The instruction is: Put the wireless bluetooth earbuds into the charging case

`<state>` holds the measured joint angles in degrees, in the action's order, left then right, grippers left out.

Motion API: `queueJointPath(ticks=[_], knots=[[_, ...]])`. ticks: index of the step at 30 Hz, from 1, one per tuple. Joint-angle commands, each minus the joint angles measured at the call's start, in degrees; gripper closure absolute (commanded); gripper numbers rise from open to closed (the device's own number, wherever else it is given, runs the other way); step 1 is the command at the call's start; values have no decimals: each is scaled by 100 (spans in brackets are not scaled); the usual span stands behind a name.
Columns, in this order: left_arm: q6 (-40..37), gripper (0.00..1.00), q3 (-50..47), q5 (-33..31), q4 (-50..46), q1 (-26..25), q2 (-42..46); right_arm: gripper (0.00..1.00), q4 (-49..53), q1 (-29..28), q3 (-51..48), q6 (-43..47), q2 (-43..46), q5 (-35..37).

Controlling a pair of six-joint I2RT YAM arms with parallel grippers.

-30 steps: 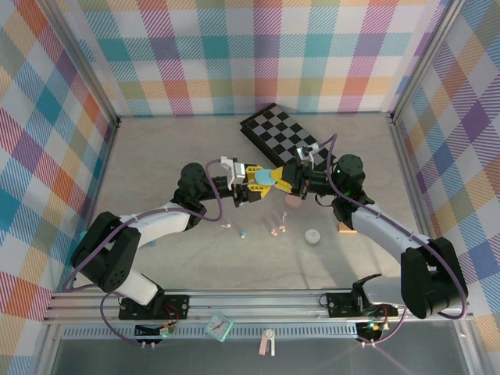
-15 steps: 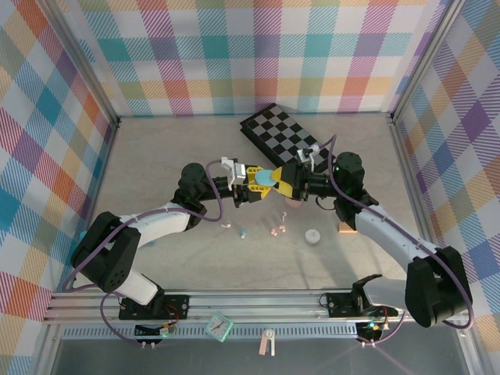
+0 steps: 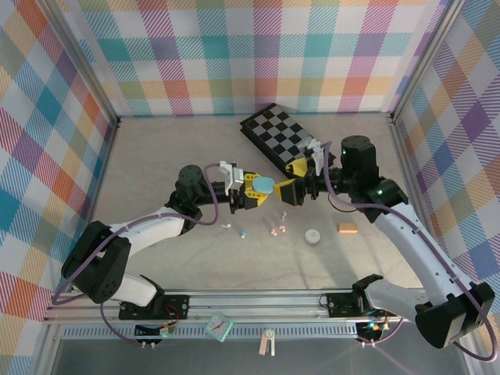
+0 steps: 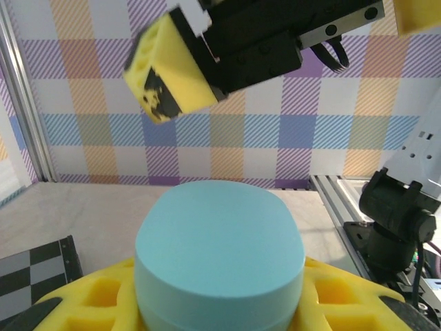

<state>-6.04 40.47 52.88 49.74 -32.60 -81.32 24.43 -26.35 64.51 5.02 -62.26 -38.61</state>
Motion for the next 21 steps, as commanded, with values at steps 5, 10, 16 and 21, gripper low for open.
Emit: queueJointPath(ticks=[5,10,16,21], knots=[[-183,64,-102,234,-527,-10,441,1,840,-386,463,3259,-455,222],[-283,64,-54,278,-732,-10,498,1,718,-467,622,3357,-785,364],[-267,64,-34,333,-698,-10,507,1,348,-468,645,2968,-893,617],[-318,65,-63,303,-725,-10,508,1,366,-463,702,2707,-841,717]])
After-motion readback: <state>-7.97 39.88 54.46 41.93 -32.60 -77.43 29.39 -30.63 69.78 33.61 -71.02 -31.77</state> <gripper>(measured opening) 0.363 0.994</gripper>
